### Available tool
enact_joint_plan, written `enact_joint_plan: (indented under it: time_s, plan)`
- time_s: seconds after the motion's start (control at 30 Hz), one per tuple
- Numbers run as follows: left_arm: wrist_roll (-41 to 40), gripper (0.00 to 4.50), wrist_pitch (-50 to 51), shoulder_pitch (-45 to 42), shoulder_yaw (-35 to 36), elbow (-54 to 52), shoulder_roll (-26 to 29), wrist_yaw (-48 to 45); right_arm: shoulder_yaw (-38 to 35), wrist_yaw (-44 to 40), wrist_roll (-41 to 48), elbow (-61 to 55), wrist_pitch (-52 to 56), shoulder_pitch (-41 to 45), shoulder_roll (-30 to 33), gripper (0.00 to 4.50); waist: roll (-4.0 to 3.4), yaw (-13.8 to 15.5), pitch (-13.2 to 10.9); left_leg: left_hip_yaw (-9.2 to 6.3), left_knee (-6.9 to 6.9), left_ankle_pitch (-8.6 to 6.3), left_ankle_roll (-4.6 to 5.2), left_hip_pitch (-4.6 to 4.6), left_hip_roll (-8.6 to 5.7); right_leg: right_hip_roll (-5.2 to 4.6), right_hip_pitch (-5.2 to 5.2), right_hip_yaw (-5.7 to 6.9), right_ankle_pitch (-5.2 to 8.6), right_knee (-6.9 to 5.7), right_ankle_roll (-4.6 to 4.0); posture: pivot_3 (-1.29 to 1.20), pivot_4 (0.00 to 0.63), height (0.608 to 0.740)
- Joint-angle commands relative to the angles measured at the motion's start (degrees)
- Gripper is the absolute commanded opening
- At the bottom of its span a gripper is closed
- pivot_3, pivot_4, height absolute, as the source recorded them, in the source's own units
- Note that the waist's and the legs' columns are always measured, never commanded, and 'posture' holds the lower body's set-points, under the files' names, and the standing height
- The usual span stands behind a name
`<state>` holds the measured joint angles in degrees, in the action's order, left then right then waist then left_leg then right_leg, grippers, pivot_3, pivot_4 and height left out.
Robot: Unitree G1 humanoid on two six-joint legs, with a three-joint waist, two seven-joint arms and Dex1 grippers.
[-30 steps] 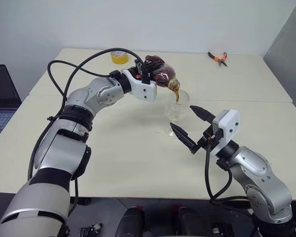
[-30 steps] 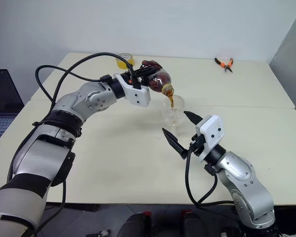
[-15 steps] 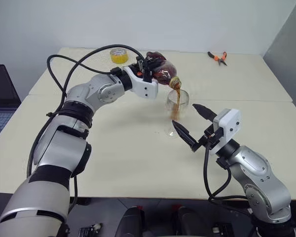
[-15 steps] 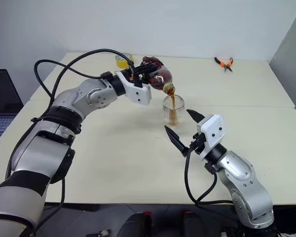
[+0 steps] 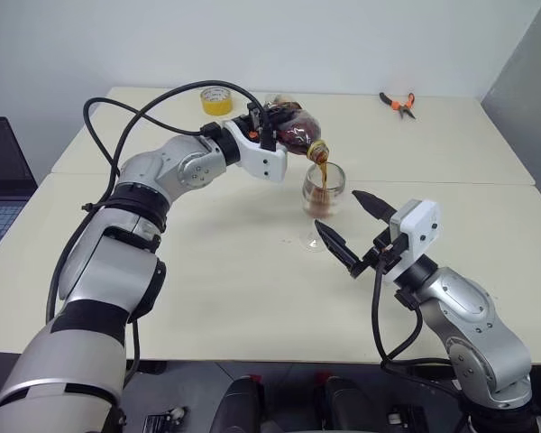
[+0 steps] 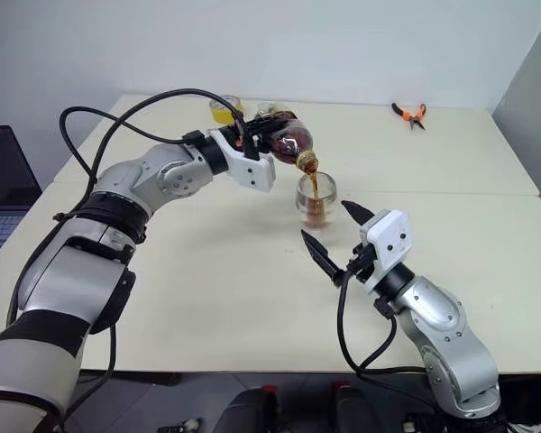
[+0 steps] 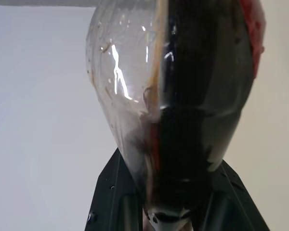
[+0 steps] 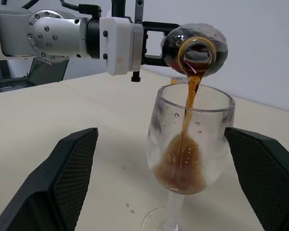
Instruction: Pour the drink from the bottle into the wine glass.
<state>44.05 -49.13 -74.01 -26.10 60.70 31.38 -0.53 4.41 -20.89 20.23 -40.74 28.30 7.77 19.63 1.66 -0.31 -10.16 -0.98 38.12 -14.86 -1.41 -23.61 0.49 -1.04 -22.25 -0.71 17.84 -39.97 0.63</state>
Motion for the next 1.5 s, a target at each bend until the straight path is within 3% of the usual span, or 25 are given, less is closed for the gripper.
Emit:
enact_joint_plan:
  time_s: [0.03, 1.1, 1.5]
  plan:
    - [-0.2, 0.77, -0.2, -2.7, 0.3, -0.9, 1.0, 1.8, -0.4, 0.2, 0.2, -1.7, -1.1, 0.1, -0.3, 4.50, 0.00, 0.0, 0.0, 0.00, 0.00, 0.00, 0.00, 0.00, 0.00, 0.00, 0.00, 0.00, 0.00, 0.00, 0.00, 0.00, 0.150, 0.740]
    - [0.8, 0.76, 0.3, -3.3, -0.8, 1.2, 1.6, 4.3, 0.1, -0.3, 0.3, -1.7, -1.1, -0.3, -0.2, 4.50, 0.00, 0.0, 0.0, -0.01, 0.05, 0.01, -0.02, -0.04, 0.00, 0.00, -0.03, 0.01, 0.00, -0.04, 0.00, 0.00, 0.150, 0.740]
    - [-9.3, 0.76, -0.6, 1.7, 3.2, -1.1, -0.5, -5.0, 0.2, -0.9, 0.5, -1.4, -1.4, 0.2, -0.3, 4.50, 0.00, -0.1, 0.0, 0.00, 0.08, 0.02, -0.03, -0.05, 0.01, 0.00, -0.03, 0.02, 0.00, -0.05, 0.00, 0.00, 0.150, 0.740]
